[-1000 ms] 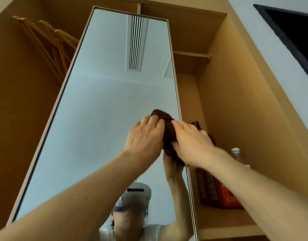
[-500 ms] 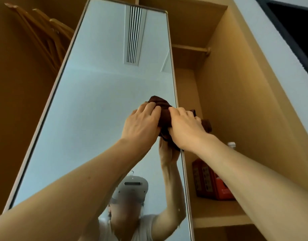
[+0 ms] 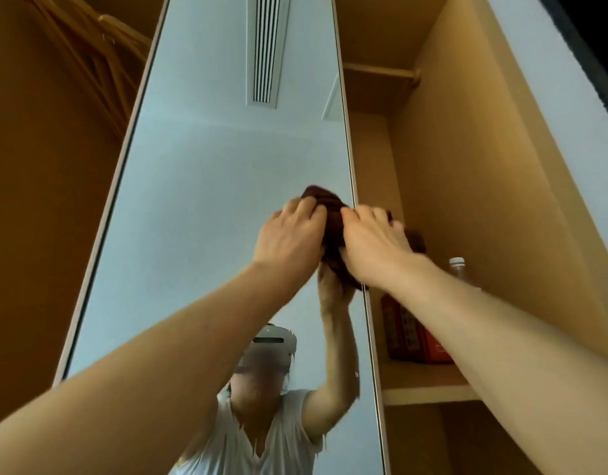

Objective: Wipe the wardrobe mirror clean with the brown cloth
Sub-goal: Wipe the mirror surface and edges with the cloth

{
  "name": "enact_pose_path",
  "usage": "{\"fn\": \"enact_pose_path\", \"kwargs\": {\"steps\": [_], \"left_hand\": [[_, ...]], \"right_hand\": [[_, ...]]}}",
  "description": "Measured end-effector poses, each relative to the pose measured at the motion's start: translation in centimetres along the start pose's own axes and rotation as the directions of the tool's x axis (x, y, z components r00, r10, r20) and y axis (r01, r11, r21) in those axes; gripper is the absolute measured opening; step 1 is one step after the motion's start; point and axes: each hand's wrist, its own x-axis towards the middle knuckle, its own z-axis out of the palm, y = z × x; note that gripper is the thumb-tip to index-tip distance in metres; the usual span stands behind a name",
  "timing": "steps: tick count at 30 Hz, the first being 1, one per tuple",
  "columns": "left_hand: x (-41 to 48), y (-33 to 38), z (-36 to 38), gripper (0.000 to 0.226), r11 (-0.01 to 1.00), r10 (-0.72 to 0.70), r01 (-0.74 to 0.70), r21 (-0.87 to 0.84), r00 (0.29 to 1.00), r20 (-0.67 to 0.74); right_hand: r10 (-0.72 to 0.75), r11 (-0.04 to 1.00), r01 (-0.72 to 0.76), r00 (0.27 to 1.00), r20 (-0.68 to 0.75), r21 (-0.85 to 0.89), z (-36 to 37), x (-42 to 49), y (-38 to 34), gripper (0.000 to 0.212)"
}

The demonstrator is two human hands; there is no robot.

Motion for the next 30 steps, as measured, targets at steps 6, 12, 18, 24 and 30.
{"fn": "enact_pose_path", "kwargs": {"steps": [6,12,18,24,30], "left_hand": [[-2.8,-0.4,-0.4,0.039,1.000,0.009,-0.009,-0.011,1.000,-0.022],[-13.0,0.2,-0.3,0.048,0.984,0.164,-0.163,-0.079,0.986,0.016],[-6.1,-0.9,-0.4,0.037,0.999,-0.008,0.008,-0.038,1.000,-0.002],[-0.4,-2.1,-0.1,0.030,0.993,-0.107,0.105,-0.046,0.993,-0.058],[-10.1,-0.7,-0.3,0.047,0.994,-0.012,0.004,-0.111,0.997,-0.078]], "right_hand": [[-0.008,1.000,0.007,0.996,-0.085,-0.017,1.1,-1.9,-1.9,0.057],[-0.086,0.996,0.085,0.996,-0.028,-0.032,6.1,-11.6,-3.8,0.076],[-0.096,0.995,0.097,0.993,-0.062,0.013,2.9,-3.8,-2.8,0.063],[-0.054,0.987,0.059,0.998,-0.032,0.147,0.1,1.8,-2.8,0.062],[-0.184,0.967,0.200,0.977,-0.111,0.159,4.9,-6.8,-3.4,0.079]]}}
